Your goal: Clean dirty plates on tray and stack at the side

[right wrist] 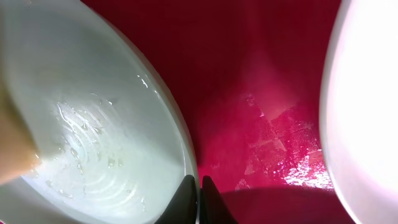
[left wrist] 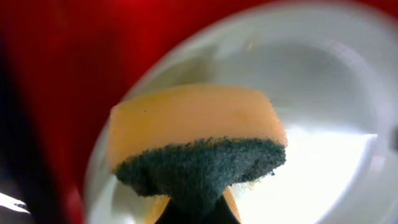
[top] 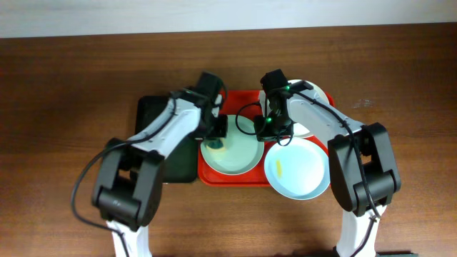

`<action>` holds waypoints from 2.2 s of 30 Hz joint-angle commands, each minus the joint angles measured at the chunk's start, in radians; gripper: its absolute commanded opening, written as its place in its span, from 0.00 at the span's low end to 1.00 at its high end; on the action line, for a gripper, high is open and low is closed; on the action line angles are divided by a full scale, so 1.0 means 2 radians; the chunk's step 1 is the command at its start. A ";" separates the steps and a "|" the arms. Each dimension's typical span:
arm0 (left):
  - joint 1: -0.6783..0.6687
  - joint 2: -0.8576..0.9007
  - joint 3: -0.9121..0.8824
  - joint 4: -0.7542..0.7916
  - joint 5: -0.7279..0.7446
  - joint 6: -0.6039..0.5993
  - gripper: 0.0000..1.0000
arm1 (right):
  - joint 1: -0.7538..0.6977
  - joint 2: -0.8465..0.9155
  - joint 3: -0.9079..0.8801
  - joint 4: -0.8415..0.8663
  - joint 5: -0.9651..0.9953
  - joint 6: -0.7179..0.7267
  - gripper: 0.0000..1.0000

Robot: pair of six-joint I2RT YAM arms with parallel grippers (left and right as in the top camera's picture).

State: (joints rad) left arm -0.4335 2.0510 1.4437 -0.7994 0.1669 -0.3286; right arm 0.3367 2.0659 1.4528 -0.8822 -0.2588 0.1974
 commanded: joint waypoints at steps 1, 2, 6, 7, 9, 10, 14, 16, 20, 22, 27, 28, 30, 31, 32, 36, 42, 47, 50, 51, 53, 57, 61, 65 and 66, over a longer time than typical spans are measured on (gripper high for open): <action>-0.020 0.045 -0.010 0.002 0.014 -0.009 0.00 | 0.006 0.005 0.005 0.002 -0.003 -0.003 0.04; -0.023 0.050 -0.010 0.003 0.029 -0.009 0.00 | 0.006 0.005 0.005 0.002 -0.003 -0.003 0.04; -0.027 0.052 0.000 0.014 0.164 0.035 0.00 | 0.006 0.005 0.005 0.002 -0.003 -0.003 0.04; -0.024 0.050 0.010 0.009 0.187 0.040 0.00 | 0.006 0.005 0.005 0.002 -0.003 -0.003 0.04; -0.014 0.041 0.039 -0.016 0.201 0.040 0.00 | 0.006 0.005 0.005 0.002 -0.003 -0.003 0.04; -0.009 0.035 0.054 -0.028 0.201 0.045 0.00 | 0.006 0.005 0.005 0.002 -0.003 -0.003 0.04; 0.026 0.003 0.120 -0.102 0.140 0.049 0.00 | 0.006 0.005 0.005 -0.001 -0.003 -0.003 0.04; 0.047 -0.013 0.148 -0.148 0.100 0.050 0.00 | 0.006 0.005 0.005 -0.001 -0.003 -0.003 0.04; 0.072 -0.036 0.165 -0.219 0.001 0.050 0.00 | 0.006 0.005 0.005 0.000 -0.003 -0.003 0.04; 0.078 -0.036 0.163 -0.252 -0.062 0.049 0.00 | 0.006 0.005 0.005 0.000 -0.003 -0.003 0.05; 0.079 -0.035 0.116 -0.255 -0.126 0.049 0.00 | 0.006 0.005 0.005 0.000 -0.003 -0.003 0.05; 0.079 -0.035 0.103 -0.247 -0.132 0.049 0.00 | 0.006 0.005 0.005 0.000 -0.003 -0.003 0.05; 0.079 -0.035 0.068 -0.225 -0.141 0.049 0.00 | 0.006 0.005 0.005 0.000 -0.003 -0.003 0.05; 0.079 -0.035 0.050 -0.212 -0.154 0.049 0.00 | 0.006 0.005 0.005 -0.001 -0.003 -0.003 0.05; 0.079 -0.035 0.037 -0.202 -0.165 0.049 0.00 | 0.006 0.005 0.005 -0.001 -0.003 -0.003 0.05; 0.085 -0.035 -0.002 -0.163 -0.169 0.049 0.00 | 0.006 0.005 0.005 -0.002 -0.003 -0.003 0.05; 0.095 -0.035 -0.009 -0.154 -0.158 0.049 0.21 | 0.006 0.005 0.005 0.000 -0.003 -0.003 0.05; 0.124 -0.037 0.011 -0.158 -0.099 0.050 0.37 | 0.006 0.005 0.005 0.000 -0.003 -0.003 0.08; 0.156 -0.056 0.042 -0.165 -0.046 0.050 0.39 | 0.006 0.005 0.005 0.000 -0.003 -0.003 0.23; 0.168 -0.067 0.053 -0.165 -0.026 0.050 0.39 | 0.006 0.005 0.005 0.000 -0.003 -0.003 0.23; 0.195 -0.094 0.072 -0.163 0.005 0.049 0.40 | 0.006 0.005 0.005 0.000 -0.003 -0.003 0.24; 0.265 -0.171 0.094 -0.142 0.029 0.041 0.48 | 0.006 0.005 0.005 0.001 -0.003 -0.003 0.24; 0.327 -0.221 0.094 -0.147 0.027 0.042 0.99 | 0.006 0.005 0.005 0.005 -0.002 0.006 0.24; 0.354 -0.231 0.094 -0.186 0.027 0.042 0.99 | 0.006 0.005 0.005 0.013 -0.003 0.014 0.19; 0.354 -0.231 0.094 -0.189 0.027 0.042 0.99 | 0.006 0.005 0.005 0.013 -0.002 0.014 0.17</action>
State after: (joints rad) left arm 0.2668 1.5745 1.6329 -1.1576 0.1978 -0.2440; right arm 0.3367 2.0659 1.4528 -0.8612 -0.2592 0.2146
